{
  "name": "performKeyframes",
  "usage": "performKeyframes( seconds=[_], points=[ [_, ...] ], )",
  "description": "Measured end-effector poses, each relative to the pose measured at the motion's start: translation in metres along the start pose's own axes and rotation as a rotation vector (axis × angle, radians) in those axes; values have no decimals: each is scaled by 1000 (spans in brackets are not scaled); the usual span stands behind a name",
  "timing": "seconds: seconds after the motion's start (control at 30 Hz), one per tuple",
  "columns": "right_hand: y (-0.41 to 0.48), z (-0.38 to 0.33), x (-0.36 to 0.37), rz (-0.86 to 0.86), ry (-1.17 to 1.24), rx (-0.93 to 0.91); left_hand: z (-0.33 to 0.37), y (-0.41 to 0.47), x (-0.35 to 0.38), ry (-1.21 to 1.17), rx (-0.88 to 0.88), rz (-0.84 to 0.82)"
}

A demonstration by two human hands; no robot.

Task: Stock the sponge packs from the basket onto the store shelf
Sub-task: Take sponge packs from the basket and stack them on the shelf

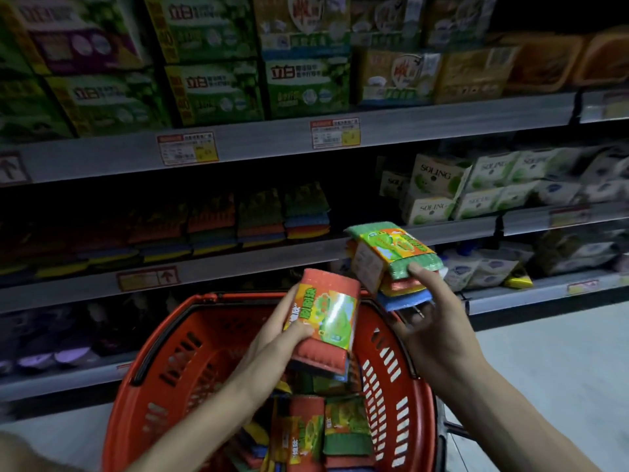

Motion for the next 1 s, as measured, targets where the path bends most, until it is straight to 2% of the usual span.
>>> performKeyframes(
  seconds=[0.23,0.33,0.4,0.53,0.6,0.7,0.83,1.0],
  points=[
    [4,1,2,-26,21,-43,20,6,30,153,15,107],
    [4,-6,5,-53,-97,-213,26,-1,53,118,77,79],
    [2,-7,4,-45,-157,-291,27,-2,69,-2,66,42],
    [6,-15,0,-7,-225,-408,36,-1,82,-348,-140,51],
    [7,-15,2,-50,-250,-436,41,1,93,-413,-194,0],
    [6,-16,4,-96,-294,-505,43,8,100,-434,-251,57],
    [19,-24,-2,-108,-337,-495,50,16,101,-526,-276,48],
    [43,-17,-5,-97,-340,-267,60,23,92,-513,-246,115]
  ],
)
Point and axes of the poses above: each hand's wrist, its own y-axis towards the middle knuckle, its own x-axis out of the palm, z = x × y, the point moved 8 cm from there along y, towards the middle knuckle, and after that the axes turned 15 degrees about z, right-handed, at the moved point
